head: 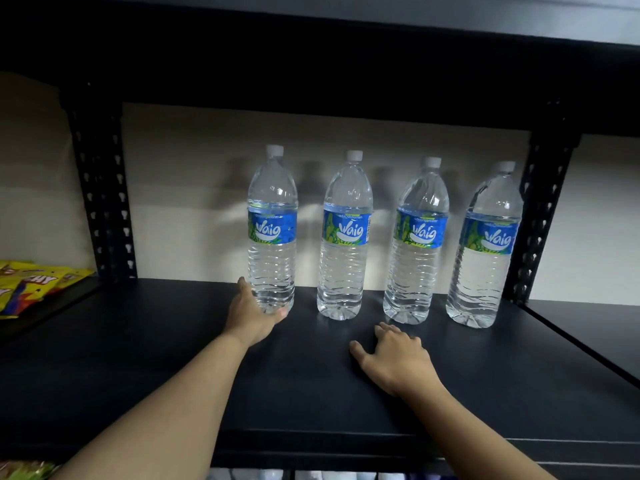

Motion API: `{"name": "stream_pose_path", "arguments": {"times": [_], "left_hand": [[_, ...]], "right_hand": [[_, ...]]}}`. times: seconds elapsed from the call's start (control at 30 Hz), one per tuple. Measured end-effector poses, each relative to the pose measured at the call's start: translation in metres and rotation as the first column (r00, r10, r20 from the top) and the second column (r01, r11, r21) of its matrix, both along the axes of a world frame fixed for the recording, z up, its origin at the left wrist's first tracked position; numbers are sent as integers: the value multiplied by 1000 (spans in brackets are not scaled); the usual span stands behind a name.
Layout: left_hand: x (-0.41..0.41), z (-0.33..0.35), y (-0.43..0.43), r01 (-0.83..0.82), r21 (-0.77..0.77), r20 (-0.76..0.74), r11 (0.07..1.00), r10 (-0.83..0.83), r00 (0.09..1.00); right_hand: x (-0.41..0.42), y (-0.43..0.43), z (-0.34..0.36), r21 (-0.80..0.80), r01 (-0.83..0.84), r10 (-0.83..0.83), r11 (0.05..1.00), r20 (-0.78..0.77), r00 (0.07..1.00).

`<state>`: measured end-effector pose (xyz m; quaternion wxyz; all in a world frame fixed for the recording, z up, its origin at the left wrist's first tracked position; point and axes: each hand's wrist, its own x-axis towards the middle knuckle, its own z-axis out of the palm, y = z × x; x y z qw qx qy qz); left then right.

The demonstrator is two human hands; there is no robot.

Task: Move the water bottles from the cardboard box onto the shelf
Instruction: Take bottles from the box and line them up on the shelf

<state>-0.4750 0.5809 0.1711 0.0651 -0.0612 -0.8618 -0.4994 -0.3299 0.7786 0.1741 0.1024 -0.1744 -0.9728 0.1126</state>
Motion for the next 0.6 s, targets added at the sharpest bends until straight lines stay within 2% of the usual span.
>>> {"name": "stream_pose_path", "arguments": {"times": [0.1, 0.17, 0.23, 0.3, 0.37, 0.43, 0.47, 0.53, 0.6], "left_hand": [[29, 7, -5, -1, -2, 168, 1000, 1, 986], [63, 9, -11, -27, -21, 185, 999, 30, 982], [102, 8, -20, -57, -10, 85, 998, 58, 995], [141, -1, -30, -79, 112, -86, 991, 89, 992], [184, -18, -44, -82, 223, -264, 971, 141, 954], [225, -45, -56, -130, 261, -377, 957, 225, 898], [245, -63, -61, -185, 261, -371, 947, 275, 887], [279, -102, -67, -285, 262, -233, 922, 348, 908], [304, -144, -70, -386, 244, 55, 890, 385, 921]], "right_hand": [[6, -6, 5, 60, 23, -21, 998, -39, 999], [11, -9, 9, 131, 22, -11, 991, -89, 996], [17, -13, 10, 216, 2, 29, 976, -139, 990], [25, -19, 9, 236, -19, 59, 972, -162, 985], [39, -27, 4, 150, -37, 62, 988, -167, 984], [62, -41, -5, 32, -72, 77, 997, -195, 978], [76, -49, -12, -6, -103, 99, 995, -218, 971], [105, -61, -29, -28, -197, 175, 980, -349, 921], [136, -72, -50, 10, -316, 277, 949, -503, 818]]}}
